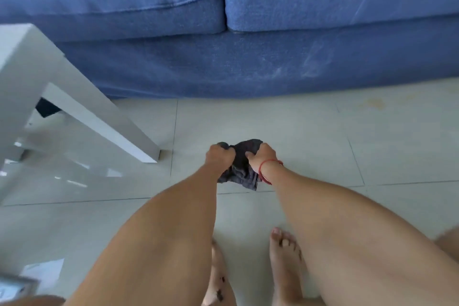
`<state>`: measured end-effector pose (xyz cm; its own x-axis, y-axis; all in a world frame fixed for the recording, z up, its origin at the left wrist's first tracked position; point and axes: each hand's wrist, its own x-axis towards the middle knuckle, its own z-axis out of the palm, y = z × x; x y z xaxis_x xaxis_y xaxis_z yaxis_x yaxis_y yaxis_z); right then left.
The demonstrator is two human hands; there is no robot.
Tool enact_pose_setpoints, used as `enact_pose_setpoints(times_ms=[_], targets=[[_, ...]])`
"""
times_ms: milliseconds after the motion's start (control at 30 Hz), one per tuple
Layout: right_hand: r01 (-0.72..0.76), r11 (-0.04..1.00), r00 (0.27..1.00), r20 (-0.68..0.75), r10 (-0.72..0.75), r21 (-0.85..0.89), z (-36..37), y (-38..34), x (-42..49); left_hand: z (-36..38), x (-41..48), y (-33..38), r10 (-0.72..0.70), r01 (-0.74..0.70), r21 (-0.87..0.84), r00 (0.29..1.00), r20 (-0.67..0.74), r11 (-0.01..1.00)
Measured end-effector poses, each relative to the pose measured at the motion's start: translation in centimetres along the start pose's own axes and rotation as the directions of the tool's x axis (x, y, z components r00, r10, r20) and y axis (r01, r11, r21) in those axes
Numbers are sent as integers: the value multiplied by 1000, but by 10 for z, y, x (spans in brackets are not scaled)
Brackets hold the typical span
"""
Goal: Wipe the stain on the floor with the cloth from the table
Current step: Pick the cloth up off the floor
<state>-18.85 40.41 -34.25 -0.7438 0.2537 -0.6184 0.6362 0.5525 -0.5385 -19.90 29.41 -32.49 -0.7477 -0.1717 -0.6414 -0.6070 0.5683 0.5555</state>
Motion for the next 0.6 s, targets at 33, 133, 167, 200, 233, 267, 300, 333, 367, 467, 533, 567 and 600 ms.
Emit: enact_pose_setpoints(times_ms=[33, 133, 167, 200, 233, 267, 300, 333, 367, 467, 533, 567, 600], targets=[[44, 999, 999, -28, -43, 26, -12, -16, -10, -14, -11, 14, 38, -39, -35, 998, -48, 999], [184, 977, 975, -142, -168, 108, -50, -66, -46, -61, -52, 55, 140, -163, -105, 971, -195, 981], [227, 965, 964, -174, -202, 134, -63, -81, -60, -76, -66, 66, 161, -195, -122, 956, -246, 973], [273, 949, 950, -201, -240, 156, -74, -94, -73, -90, -80, 75, 175, -219, -122, 940, -294, 968], [316, 933, 936, -218, -277, 173, -83, -105, -87, -103, -94, 81, 195, -245, -117, 922, -334, 962], [358, 917, 922, -226, -316, 176, -91, -115, -102, -116, -108, 84, 216, -273, -109, 904, -368, 956], [390, 905, 909, -228, -349, 167, -97, -122, -116, -127, -122, 85, 238, -298, -98, 888, -394, 949], [423, 893, 894, -230, -384, 156, -101, -128, -130, -137, -135, 85, 255, -317, -85, 873, -416, 945], [450, 881, 882, -229, -412, 147, -103, -134, -144, -147, -146, 83, 267, -331, -76, 859, -436, 941], [536, 831, 836, -227, -499, 150, -99, -157, -180, -178, -177, 73, 272, -357, -71, 812, -517, 931], [586, 797, 808, -186, -559, 146, -86, -177, -203, -204, -198, 60, 253, -352, -58, 770, -586, 934], [607, 782, 794, -157, -588, 140, -76, -188, -216, -219, -208, 51, 238, -345, -56, 747, -620, 937], [627, 767, 779, -128, -613, 137, -65, -199, -232, -235, -219, 39, 215, -334, -61, 725, -654, 941]])
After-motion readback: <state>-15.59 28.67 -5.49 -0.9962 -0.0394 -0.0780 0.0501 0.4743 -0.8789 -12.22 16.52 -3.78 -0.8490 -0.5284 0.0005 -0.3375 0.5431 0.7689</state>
